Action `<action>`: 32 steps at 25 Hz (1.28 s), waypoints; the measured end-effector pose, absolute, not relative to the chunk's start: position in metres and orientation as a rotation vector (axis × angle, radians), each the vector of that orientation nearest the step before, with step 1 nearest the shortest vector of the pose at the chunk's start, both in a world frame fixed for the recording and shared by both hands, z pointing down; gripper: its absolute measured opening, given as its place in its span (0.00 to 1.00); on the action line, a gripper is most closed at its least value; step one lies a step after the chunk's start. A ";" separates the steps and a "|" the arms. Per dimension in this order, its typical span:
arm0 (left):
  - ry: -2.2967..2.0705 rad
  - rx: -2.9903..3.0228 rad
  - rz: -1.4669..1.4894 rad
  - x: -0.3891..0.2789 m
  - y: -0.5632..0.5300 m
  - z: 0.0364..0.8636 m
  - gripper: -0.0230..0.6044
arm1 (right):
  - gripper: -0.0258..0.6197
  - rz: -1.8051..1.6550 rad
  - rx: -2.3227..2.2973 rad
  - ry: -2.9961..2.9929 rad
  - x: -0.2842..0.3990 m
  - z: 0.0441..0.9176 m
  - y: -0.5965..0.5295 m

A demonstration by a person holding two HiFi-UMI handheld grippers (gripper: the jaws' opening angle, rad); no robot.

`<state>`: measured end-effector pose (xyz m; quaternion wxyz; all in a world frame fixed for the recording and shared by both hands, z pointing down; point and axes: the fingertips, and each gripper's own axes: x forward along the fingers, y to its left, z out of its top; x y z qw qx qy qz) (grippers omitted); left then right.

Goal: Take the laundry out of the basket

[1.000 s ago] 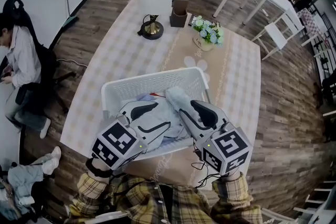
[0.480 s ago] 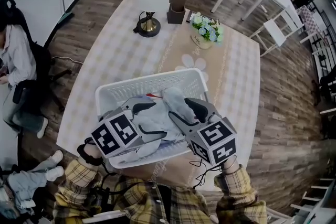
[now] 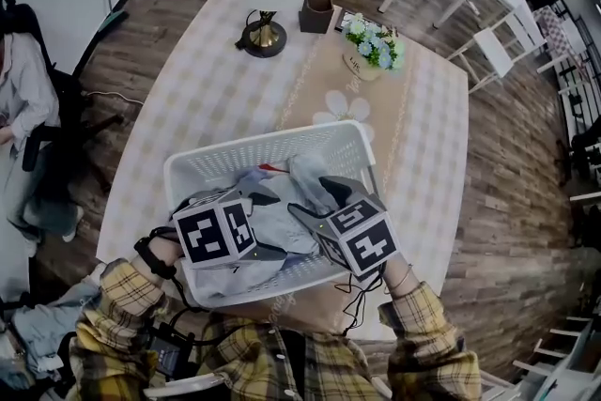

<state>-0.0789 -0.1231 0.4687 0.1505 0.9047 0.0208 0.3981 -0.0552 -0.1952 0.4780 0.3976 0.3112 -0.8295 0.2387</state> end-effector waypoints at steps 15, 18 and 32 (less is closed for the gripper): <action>0.268 2.441 1.353 -0.080 -0.103 0.509 0.71 | 0.57 0.853 0.639 -1.778 -0.040 0.564 -0.181; 0.320 2.391 1.382 -0.082 -0.097 0.517 0.70 | 0.57 0.922 0.603 -1.729 -0.039 0.577 -0.173; 0.303 2.374 1.396 -0.075 -0.093 0.535 0.44 | 0.23 1.001 0.505 -1.720 -0.044 0.586 -0.157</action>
